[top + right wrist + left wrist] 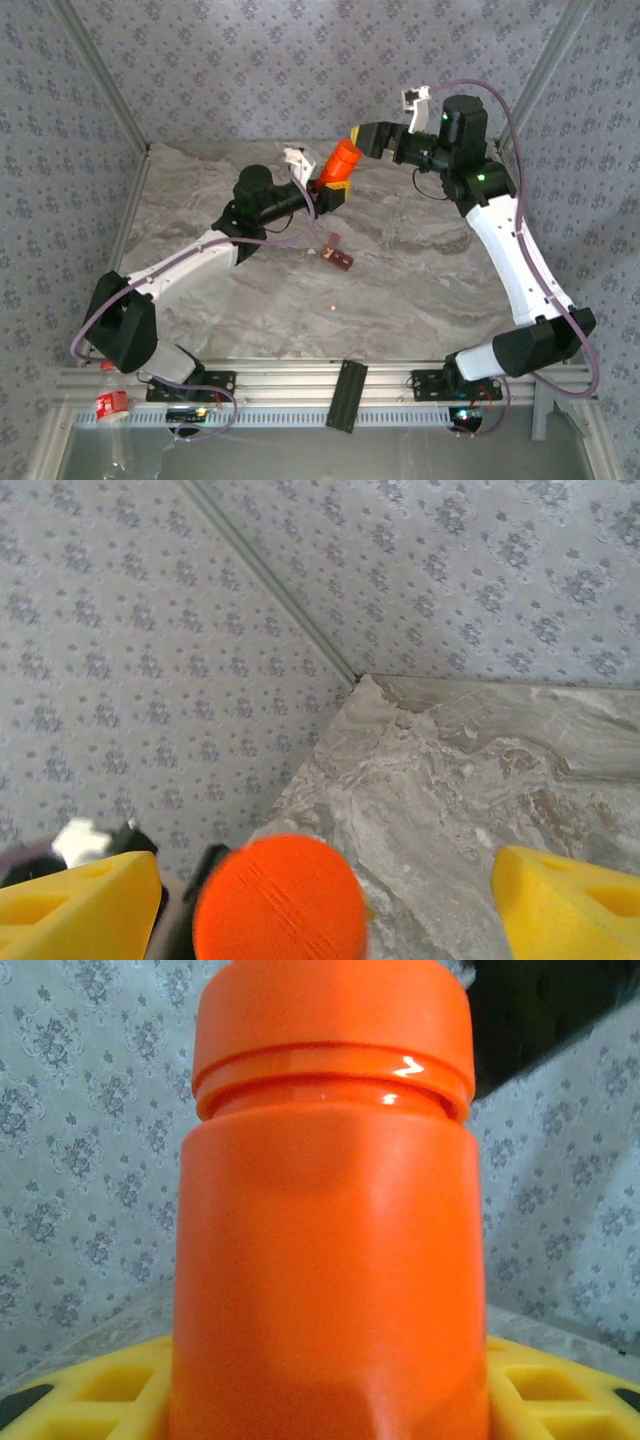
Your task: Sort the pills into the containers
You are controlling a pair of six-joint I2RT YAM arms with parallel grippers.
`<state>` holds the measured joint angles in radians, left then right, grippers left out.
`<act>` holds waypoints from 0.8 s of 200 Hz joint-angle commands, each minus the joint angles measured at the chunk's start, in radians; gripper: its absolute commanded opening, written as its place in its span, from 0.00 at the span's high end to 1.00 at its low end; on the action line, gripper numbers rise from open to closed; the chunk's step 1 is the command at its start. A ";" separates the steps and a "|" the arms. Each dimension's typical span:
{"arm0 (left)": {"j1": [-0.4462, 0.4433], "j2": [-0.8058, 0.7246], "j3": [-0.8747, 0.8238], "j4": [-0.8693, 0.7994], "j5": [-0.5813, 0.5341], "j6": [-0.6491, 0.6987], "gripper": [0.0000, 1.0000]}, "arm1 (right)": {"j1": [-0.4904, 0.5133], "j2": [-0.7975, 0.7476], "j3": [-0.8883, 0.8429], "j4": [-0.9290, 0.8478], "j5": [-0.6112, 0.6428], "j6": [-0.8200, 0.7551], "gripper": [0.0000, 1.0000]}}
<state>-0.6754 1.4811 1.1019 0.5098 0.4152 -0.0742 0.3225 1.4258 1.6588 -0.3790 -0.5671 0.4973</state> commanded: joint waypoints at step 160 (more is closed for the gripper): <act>-0.050 -0.017 0.067 -0.074 -0.069 0.142 1.00 | 0.141 -0.011 0.008 -0.227 0.225 0.061 0.29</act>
<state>-0.7158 1.4811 1.1152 0.4126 0.3504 0.0475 0.4610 1.4578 1.6943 -0.6147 -0.3096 0.5377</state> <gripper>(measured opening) 0.538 0.754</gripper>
